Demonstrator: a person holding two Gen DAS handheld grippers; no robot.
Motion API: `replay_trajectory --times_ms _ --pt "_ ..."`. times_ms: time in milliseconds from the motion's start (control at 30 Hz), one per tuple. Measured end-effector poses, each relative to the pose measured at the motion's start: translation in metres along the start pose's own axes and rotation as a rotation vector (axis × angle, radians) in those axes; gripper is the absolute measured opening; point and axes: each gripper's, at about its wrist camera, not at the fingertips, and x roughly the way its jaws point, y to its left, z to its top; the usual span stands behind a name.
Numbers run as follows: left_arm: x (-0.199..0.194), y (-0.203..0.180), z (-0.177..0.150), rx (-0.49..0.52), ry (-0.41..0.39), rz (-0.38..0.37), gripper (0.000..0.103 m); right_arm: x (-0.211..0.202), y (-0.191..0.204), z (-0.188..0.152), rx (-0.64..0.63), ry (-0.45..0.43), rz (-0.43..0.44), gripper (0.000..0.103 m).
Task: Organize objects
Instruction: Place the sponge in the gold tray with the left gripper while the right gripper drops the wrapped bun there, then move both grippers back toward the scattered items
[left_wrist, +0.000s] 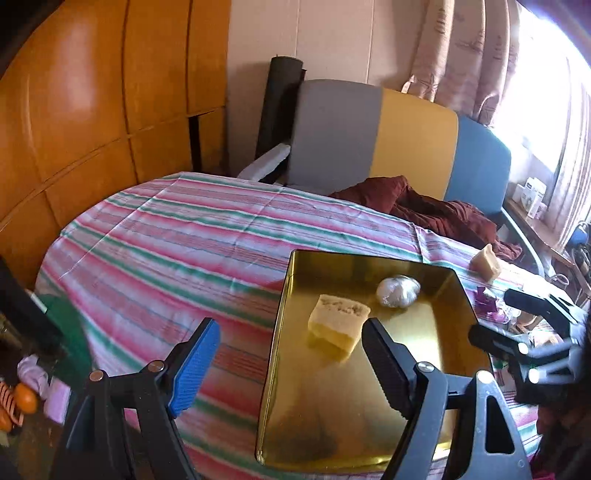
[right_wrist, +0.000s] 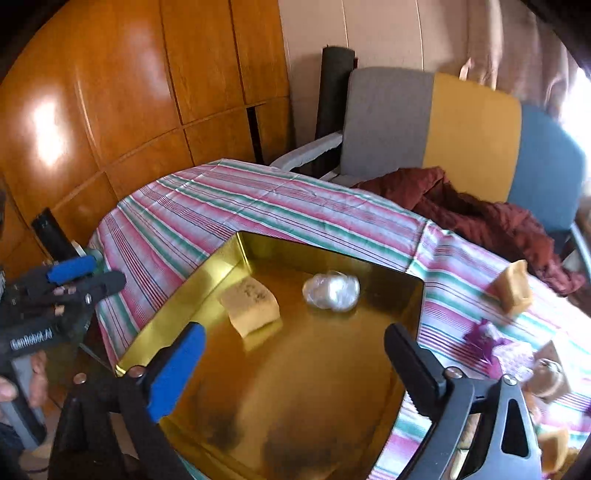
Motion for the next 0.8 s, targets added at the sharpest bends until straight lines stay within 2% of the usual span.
replay_trajectory --times_ms 133,233,467,600,800 --pt "-0.007 -0.002 -0.011 -0.022 -0.012 0.025 0.078 -0.016 0.01 -0.016 -0.013 -0.035 -0.042 0.102" --pt "-0.013 -0.012 -0.019 0.014 -0.027 0.046 0.076 -0.026 0.014 -0.025 0.002 -0.06 -0.07 0.103" --pt "-0.019 -0.03 -0.033 0.05 -0.02 0.036 0.076 -0.043 0.014 -0.043 0.04 -0.104 -0.144 0.103" --pt "-0.017 -0.038 -0.038 0.07 -0.004 0.048 0.076 -0.051 0.006 -0.05 0.064 -0.122 -0.167 0.103" --pt "-0.015 -0.046 -0.043 0.088 0.016 0.017 0.076 -0.058 -0.008 -0.059 0.103 -0.126 -0.186 0.103"
